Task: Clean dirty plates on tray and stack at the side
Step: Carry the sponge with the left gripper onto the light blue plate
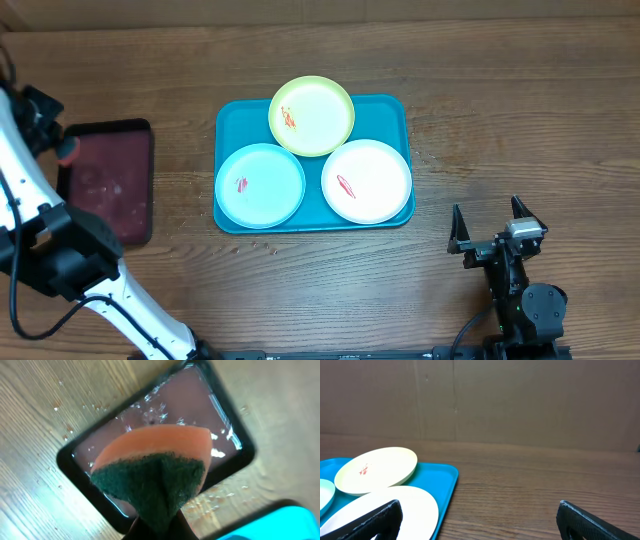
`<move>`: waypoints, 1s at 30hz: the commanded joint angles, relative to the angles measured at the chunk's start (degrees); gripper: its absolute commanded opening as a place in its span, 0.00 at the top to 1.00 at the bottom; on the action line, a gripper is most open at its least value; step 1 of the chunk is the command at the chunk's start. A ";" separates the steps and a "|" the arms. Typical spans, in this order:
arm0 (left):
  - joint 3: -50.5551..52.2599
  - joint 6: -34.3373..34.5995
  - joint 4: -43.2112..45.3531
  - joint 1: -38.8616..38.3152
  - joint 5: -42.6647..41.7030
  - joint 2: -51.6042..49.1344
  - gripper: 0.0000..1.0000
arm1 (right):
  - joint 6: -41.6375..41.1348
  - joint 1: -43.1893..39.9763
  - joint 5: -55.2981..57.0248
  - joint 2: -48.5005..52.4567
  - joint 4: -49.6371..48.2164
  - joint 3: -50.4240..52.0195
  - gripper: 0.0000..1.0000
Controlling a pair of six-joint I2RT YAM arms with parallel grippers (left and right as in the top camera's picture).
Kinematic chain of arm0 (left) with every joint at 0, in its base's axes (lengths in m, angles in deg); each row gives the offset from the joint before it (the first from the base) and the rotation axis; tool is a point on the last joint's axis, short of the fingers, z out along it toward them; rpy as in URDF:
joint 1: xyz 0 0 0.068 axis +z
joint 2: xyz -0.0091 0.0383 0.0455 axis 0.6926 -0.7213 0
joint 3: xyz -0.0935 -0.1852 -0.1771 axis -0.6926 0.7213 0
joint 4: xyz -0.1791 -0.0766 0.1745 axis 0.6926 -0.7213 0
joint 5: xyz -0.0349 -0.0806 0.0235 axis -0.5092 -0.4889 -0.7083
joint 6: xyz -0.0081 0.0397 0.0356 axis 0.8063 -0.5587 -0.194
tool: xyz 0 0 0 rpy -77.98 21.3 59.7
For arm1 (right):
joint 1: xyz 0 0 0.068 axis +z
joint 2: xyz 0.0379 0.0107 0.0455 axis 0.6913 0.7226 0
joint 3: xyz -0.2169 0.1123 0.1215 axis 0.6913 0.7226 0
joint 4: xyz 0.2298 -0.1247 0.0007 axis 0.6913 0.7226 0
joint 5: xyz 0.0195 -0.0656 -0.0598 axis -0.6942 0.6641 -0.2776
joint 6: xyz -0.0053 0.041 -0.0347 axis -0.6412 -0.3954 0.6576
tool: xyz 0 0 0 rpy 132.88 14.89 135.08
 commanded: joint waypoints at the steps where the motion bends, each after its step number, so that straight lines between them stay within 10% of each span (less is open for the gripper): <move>1: 11.58 -1.14 4.87 -1.60 3.17 -0.55 0.96 | 0.22 -0.22 0.52 -0.57 -0.31 0.59 0.00; 7: 19.41 -3.04 7.65 -1.03 4.13 -0.31 0.96 | 0.22 -0.22 0.52 -0.57 -0.31 0.59 0.00; 17: -4.39 -4.83 -8.02 -0.61 5.62 3.41 0.96 | 0.22 -0.22 0.52 -0.57 -0.31 0.59 0.00; 30: 24.09 -3.04 8.85 -1.66 3.08 3.26 0.96 | 0.22 -0.22 0.52 -0.57 -0.31 0.59 0.00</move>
